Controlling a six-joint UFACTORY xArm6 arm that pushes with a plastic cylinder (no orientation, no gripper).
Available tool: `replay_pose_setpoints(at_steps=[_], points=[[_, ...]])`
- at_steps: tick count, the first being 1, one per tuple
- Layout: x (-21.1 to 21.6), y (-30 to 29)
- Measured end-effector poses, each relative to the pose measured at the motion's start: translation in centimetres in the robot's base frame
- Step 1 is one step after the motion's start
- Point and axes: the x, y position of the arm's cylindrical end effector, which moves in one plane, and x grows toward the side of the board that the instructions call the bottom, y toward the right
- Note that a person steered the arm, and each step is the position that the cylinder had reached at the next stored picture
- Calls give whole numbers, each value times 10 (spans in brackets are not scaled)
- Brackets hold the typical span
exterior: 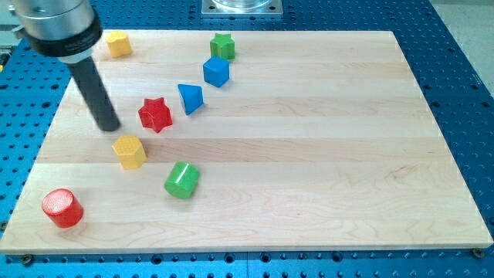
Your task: Move the red star to the top right of the board
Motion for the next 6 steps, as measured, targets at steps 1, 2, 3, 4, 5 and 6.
replay_pose_setpoints(at_steps=[1,2,3,4,5,6], points=[[-4,84],[-1,163],[-1,231],[-25,260],[-40,306],[-81,345]])
